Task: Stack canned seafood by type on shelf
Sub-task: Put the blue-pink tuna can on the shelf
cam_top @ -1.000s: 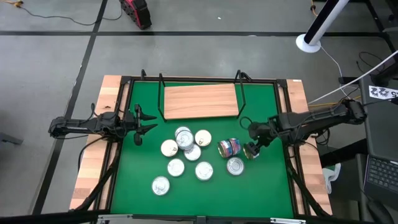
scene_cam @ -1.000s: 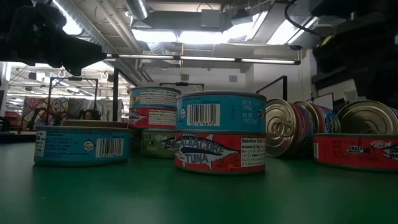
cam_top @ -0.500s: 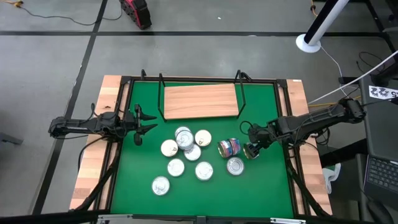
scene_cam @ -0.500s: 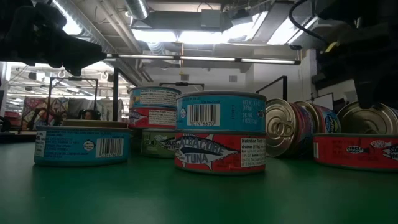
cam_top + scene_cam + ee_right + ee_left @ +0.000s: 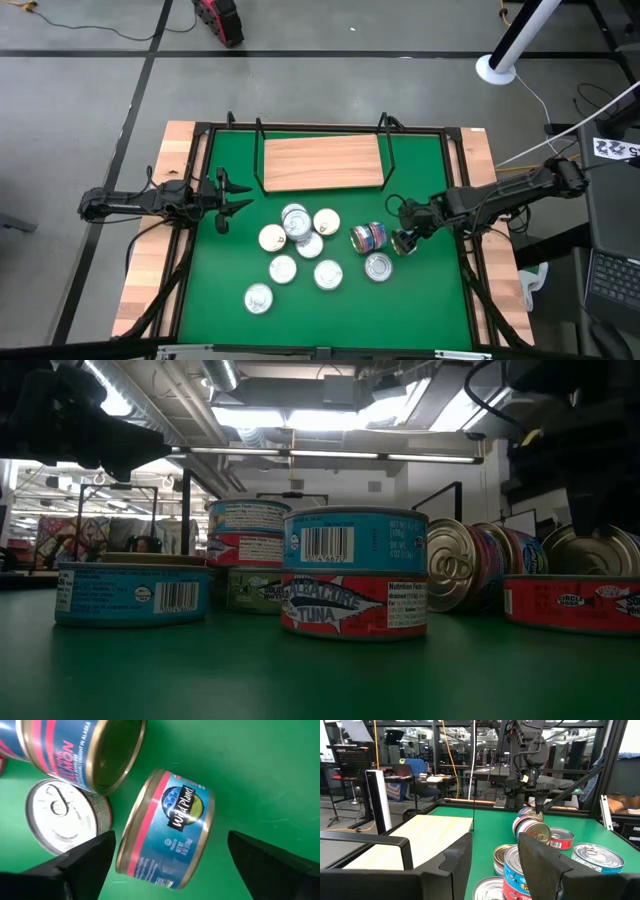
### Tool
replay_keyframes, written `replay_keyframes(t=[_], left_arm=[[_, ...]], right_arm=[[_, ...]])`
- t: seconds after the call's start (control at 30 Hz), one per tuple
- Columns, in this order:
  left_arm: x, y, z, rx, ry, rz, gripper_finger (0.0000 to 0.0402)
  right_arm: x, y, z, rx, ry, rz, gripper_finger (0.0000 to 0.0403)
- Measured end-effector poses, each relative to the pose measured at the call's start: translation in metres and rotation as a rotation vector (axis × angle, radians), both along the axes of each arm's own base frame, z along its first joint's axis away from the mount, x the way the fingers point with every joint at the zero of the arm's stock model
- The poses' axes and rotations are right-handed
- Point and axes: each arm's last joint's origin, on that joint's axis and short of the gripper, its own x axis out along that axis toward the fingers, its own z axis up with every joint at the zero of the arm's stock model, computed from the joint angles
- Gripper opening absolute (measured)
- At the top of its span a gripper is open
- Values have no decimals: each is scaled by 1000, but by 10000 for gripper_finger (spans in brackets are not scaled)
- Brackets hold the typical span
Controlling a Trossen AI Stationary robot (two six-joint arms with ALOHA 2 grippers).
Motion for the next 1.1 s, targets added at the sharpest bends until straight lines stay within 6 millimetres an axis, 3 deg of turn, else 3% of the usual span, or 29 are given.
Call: replay_keyframes(t=[0.2, 0.57, 0.7, 0.83, 1.1], left_arm=[[0, 0, 0, 0, 0, 0, 155], [0, 0, 0, 0, 0, 0, 155], [0, 0, 0, 0, 0, 0, 155], [0, 0, 0, 0, 0, 0, 155], [0, 0, 0, 0, 0, 0, 155]], right_arm=[[3, 1, -2, 1, -4, 0, 334], [4, 2, -1, 39, -3, 12, 182], [5, 3, 5, 60, 6, 19, 182], [8, 3, 24, 58, 1, 21, 182], [14, 3, 83, 34, -70, 11, 191]])
